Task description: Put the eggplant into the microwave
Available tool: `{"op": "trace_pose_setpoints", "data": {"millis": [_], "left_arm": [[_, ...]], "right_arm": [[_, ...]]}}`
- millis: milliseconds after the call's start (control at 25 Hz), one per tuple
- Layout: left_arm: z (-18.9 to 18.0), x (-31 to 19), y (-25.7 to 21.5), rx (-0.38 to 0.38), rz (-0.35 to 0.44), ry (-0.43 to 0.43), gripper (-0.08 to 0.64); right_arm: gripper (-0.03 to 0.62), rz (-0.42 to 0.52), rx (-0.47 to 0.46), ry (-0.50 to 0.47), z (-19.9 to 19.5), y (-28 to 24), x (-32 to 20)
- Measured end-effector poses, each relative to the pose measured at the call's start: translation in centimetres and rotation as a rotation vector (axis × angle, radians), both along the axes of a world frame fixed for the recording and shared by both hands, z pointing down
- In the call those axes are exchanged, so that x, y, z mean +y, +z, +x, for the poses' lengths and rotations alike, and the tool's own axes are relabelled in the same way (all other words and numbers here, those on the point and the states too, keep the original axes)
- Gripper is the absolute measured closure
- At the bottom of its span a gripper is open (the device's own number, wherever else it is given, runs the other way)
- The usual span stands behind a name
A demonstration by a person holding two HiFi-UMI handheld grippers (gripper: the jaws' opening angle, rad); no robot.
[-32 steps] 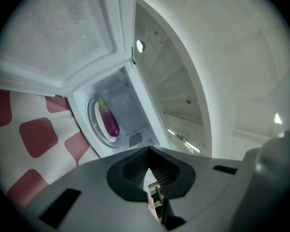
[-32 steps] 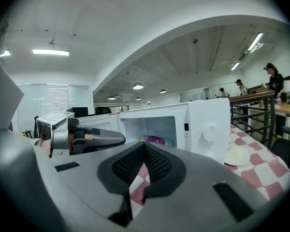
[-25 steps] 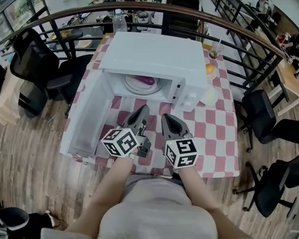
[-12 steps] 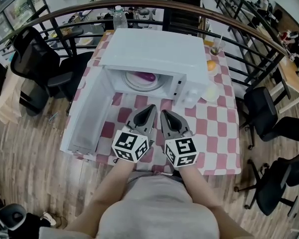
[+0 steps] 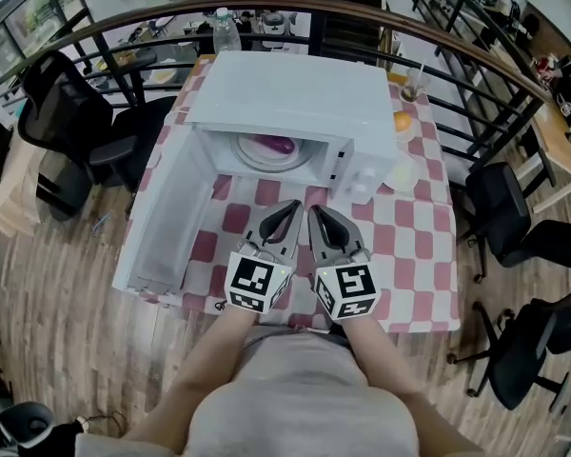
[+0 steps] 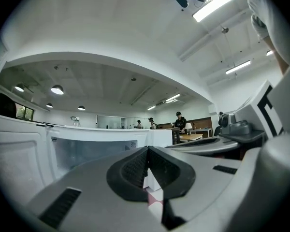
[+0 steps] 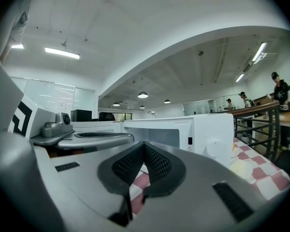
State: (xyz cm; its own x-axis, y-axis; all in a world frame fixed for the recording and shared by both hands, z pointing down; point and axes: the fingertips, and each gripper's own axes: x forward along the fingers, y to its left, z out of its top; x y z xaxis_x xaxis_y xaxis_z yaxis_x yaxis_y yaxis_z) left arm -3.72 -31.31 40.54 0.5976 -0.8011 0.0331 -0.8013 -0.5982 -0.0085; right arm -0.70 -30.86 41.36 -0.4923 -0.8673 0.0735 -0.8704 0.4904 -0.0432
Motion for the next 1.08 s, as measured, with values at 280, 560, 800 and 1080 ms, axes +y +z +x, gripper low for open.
{"op": "trace_pose_setpoints", "data": {"millis": [280,560,800,1080], "left_arm": [[-0.03,-0.04,0.27,-0.009,-0.002,0.002,0.557],[0.04,0.09,0.37,-0.014,-0.003,0.003,0.557],[0.19,0.18,0.37,-0.022,-0.003,0.003,0.557],[0.42,0.25,0.47,-0.040,0.001,0.001,0.557]], "right_arm": [[0.569,0.005,0.002,0.004,-0.17,0.01,-0.06],[0.569,0.007,0.009,-0.002,-0.31,-0.10,0.15],[0.569,0.009,0.021,-0.001,-0.26,-0.17,0.22],[0.569,0.023,0.023,-0.004,-0.03,-0.51,0.34]]}}
